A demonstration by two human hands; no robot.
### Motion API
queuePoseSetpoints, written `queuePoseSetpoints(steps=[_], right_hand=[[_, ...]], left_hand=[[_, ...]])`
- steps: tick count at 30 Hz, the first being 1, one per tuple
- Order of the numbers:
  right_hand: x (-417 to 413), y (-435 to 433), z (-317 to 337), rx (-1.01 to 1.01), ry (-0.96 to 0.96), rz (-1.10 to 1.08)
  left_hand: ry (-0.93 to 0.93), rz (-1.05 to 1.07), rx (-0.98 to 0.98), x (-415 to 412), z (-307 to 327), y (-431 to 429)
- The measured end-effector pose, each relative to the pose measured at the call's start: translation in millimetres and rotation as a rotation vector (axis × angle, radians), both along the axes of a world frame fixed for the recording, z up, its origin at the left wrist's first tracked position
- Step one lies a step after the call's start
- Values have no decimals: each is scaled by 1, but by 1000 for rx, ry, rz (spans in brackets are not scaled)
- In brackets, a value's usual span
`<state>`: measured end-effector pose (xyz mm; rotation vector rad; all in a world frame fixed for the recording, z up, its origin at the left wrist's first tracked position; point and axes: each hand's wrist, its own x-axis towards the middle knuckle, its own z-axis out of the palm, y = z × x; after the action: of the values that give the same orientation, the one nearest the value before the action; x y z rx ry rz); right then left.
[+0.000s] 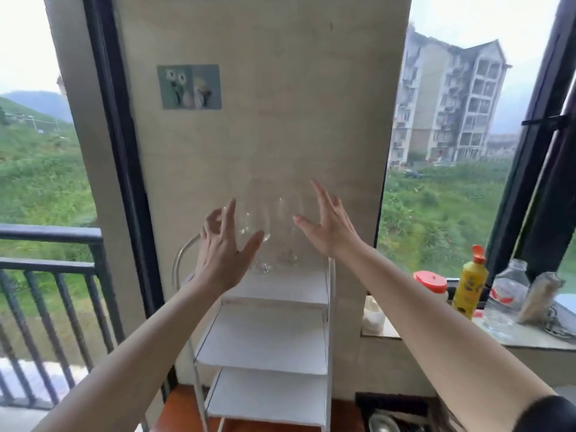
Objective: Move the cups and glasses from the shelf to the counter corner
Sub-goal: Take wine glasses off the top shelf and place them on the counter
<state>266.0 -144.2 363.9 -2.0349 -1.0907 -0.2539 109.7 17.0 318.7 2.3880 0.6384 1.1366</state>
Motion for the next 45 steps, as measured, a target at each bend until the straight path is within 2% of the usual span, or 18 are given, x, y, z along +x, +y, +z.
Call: queuePoseSetpoints(steps=[8,17,20,28,33,39,41,45], right_hand=[[23,28,-10,-73,16,0],[20,28,-13,14,34,18],[12,22,-11,102,50,75],[-31,-15,37,510,10,137],[-46,-78,54,729,-66,-42],[-39,-203,5,785,-112,-262],[-44,-258,-18,745,-84,-363],[-78,-368,-48,656,-79,-583]], left_hand=[[-49,0,113,32,-10,13],[-205,-128,-33,35,-14,-2],[-285,-152,-35,26,-4,-9],[-495,-202,102,-15,55,-42],[-653,-300,129,-15,75,-85],[-754,-564,11,33,40,-178],[-709,-652,-77,52,16,-225],[-501,-880,-255,64,-22,-327]])
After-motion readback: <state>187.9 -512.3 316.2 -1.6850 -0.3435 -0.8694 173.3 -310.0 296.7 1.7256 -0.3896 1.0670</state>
